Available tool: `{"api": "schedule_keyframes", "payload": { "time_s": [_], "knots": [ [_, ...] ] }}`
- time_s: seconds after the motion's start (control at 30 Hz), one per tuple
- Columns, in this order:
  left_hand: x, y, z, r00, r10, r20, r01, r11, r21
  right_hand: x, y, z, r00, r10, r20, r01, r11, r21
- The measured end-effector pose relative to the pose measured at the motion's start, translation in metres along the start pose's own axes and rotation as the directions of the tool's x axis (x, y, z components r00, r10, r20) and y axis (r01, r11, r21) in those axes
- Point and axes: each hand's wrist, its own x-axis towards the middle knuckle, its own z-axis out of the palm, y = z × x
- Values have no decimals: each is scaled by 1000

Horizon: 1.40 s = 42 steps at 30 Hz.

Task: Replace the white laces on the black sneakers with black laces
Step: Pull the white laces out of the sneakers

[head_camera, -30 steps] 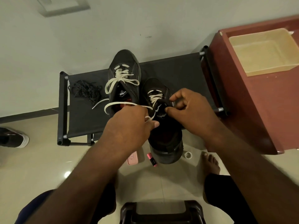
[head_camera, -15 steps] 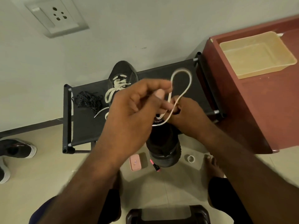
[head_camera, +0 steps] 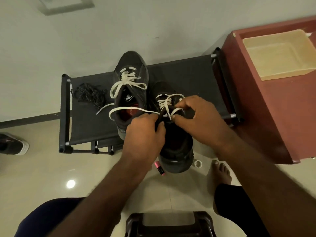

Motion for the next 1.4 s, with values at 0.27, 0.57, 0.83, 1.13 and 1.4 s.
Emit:
{"api": "schedule_keyframes", "payload": {
  "time_s": [0.27,0.57,0.83,1.13,1.4],
  "knots": [
    [-1,-11,4,999,19,-27,-22,993,-120,3,-2,-37,892,295,-342,-94,862,499],
    [-2,-16,7,999,-12,-31,4,967,-256,1,-7,-4,976,-187,-113,187,982,-9],
    [-4,-16,4,998,-26,-53,5,934,-357,10,-6,20,954,-299,-2,292,934,-206],
    [-3,-11,2,994,-91,-66,56,908,-416,11,-6,14,973,-228,-38,229,973,11],
    [-5,-7,0,990,-129,-51,94,896,-435,10,-4,13,972,-235,4,235,972,16]
  ]
}}
